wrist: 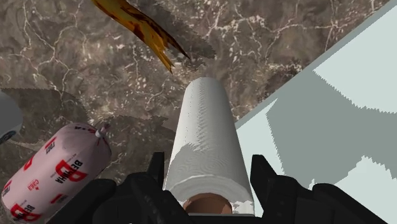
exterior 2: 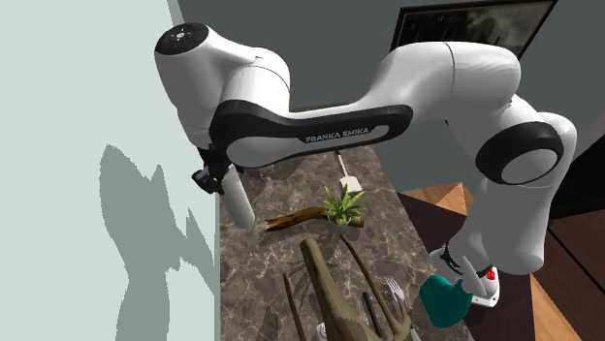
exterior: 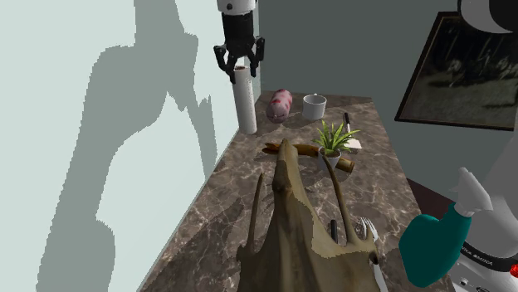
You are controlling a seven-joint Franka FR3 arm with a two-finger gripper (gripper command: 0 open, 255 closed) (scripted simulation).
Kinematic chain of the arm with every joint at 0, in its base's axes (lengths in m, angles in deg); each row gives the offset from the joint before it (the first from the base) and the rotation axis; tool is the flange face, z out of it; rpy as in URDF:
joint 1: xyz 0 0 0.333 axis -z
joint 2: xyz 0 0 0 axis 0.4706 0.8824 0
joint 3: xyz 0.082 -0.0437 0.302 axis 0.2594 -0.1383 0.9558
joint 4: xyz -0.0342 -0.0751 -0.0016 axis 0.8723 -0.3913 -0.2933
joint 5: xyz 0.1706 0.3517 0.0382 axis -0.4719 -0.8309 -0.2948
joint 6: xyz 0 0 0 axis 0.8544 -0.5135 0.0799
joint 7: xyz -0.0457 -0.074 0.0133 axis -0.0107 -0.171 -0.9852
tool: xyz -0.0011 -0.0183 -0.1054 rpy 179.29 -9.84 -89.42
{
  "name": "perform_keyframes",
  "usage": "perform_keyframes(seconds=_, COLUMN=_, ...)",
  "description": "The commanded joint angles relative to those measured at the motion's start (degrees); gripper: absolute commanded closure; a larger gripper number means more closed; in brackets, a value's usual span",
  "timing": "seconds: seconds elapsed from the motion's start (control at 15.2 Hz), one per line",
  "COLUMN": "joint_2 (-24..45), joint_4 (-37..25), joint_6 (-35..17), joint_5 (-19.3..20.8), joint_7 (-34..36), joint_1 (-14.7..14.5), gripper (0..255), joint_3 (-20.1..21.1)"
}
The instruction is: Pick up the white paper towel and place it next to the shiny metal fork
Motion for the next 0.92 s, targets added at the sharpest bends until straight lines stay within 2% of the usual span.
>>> perform_keyframes(seconds=0.0, joint_2=0.3, joint_4=-1.6, joint_6=1.4, joint_5=0.1, joint_7=-0.1, joint_1=-0.2, gripper=255, joint_3=0.0)
perform_keyframes(seconds=0.4, joint_2=-14.3, joint_4=13.3, joint_6=0.4, joint_5=-4.1, joint_7=-0.7, joint_1=1.8, gripper=255, joint_3=0.4)
perform_keyframes(seconds=0.86, joint_2=-29.2, joint_4=24.7, joint_6=3.1, joint_5=-8.5, joint_7=-2.1, joint_1=2.0, gripper=255, joint_3=-0.2)
